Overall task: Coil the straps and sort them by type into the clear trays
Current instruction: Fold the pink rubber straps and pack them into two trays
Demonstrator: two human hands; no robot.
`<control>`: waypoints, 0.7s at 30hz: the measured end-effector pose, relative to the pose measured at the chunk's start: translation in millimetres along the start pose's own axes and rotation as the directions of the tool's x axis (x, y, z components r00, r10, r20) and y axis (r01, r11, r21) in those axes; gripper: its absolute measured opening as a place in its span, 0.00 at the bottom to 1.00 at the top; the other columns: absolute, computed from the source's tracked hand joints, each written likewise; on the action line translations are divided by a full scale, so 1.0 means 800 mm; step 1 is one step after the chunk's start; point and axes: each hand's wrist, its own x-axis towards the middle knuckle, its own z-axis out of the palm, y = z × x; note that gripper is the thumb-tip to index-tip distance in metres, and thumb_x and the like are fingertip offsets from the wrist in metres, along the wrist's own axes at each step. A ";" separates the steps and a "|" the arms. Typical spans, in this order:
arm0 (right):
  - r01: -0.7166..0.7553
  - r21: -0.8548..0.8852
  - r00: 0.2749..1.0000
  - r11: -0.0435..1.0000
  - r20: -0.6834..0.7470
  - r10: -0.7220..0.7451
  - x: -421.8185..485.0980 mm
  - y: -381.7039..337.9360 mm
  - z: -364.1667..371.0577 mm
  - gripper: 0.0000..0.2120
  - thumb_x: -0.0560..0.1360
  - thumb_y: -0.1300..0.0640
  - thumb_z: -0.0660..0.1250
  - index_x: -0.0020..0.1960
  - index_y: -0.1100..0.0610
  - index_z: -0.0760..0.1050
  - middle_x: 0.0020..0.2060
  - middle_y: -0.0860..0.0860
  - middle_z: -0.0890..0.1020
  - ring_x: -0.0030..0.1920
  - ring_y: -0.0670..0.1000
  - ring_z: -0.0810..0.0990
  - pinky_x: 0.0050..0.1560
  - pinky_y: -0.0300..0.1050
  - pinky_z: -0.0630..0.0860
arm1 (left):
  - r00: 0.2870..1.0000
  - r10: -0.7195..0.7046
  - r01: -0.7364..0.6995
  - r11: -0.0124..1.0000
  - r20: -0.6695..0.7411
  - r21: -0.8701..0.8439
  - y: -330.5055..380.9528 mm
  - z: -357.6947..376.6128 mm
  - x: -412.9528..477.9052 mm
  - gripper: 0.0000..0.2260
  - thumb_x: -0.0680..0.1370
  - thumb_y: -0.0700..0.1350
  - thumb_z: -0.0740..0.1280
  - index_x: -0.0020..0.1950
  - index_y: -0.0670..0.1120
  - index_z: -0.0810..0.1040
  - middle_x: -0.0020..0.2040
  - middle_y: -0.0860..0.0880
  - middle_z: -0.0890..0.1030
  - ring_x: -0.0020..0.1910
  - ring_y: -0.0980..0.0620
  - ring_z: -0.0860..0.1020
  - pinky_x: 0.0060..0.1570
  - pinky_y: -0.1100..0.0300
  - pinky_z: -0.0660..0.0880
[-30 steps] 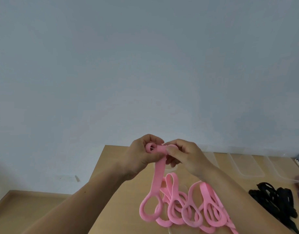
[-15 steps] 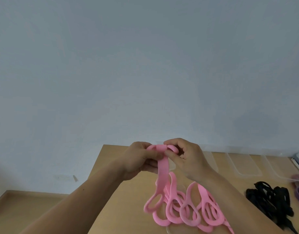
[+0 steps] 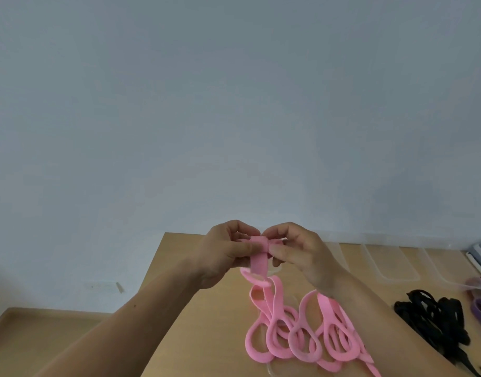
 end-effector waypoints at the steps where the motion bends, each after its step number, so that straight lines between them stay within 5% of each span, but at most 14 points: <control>1: -0.029 0.005 0.999 1.000 -0.030 0.029 0.002 0.000 0.001 0.09 0.73 0.60 0.72 0.53 0.58 0.80 0.42 0.53 0.84 0.39 0.49 0.82 0.41 0.42 0.79 | 1.000 0.014 -0.015 1.000 0.004 0.012 -0.001 -0.001 0.000 0.14 0.72 0.32 0.74 0.55 0.35 0.77 0.44 0.42 0.82 0.45 0.40 0.84 0.46 0.52 0.81; 8: -0.151 -0.014 0.988 0.988 -0.038 0.151 0.008 0.002 0.001 0.06 0.75 0.58 0.72 0.50 0.60 0.80 0.37 0.56 0.85 0.36 0.53 0.84 0.37 0.43 0.79 | 0.995 0.093 -0.099 0.984 0.048 0.147 -0.003 -0.005 0.001 0.14 0.71 0.35 0.76 0.55 0.41 0.78 0.49 0.41 0.81 0.45 0.45 0.82 0.49 0.54 0.80; 13: -0.073 -0.143 0.995 0.987 -0.085 0.061 0.010 0.003 0.001 0.07 0.72 0.59 0.75 0.47 0.58 0.80 0.33 0.53 0.84 0.32 0.49 0.80 0.36 0.40 0.78 | 1.000 0.020 -0.019 0.989 -0.002 0.146 -0.005 -0.005 0.000 0.18 0.72 0.35 0.76 0.58 0.39 0.75 0.53 0.39 0.81 0.49 0.42 0.84 0.50 0.53 0.81; 16: -0.018 -0.136 0.995 0.990 -0.104 0.004 0.011 0.003 0.001 0.06 0.71 0.60 0.77 0.45 0.54 0.81 0.33 0.49 0.83 0.32 0.47 0.80 0.36 0.39 0.77 | 0.993 -0.033 0.029 0.999 0.110 0.041 -0.003 -0.008 -0.003 0.12 0.75 0.35 0.73 0.54 0.35 0.74 0.51 0.39 0.85 0.52 0.41 0.84 0.47 0.55 0.81; 21: 0.101 -0.237 0.989 0.966 -0.080 -0.123 0.011 0.008 0.006 0.14 0.71 0.64 0.76 0.44 0.45 0.79 0.37 0.41 0.81 0.40 0.44 0.79 0.44 0.38 0.78 | 0.989 -0.122 0.112 0.988 0.087 0.110 0.006 -0.010 -0.004 0.15 0.69 0.37 0.75 0.52 0.39 0.75 0.44 0.41 0.84 0.43 0.43 0.84 0.45 0.50 0.81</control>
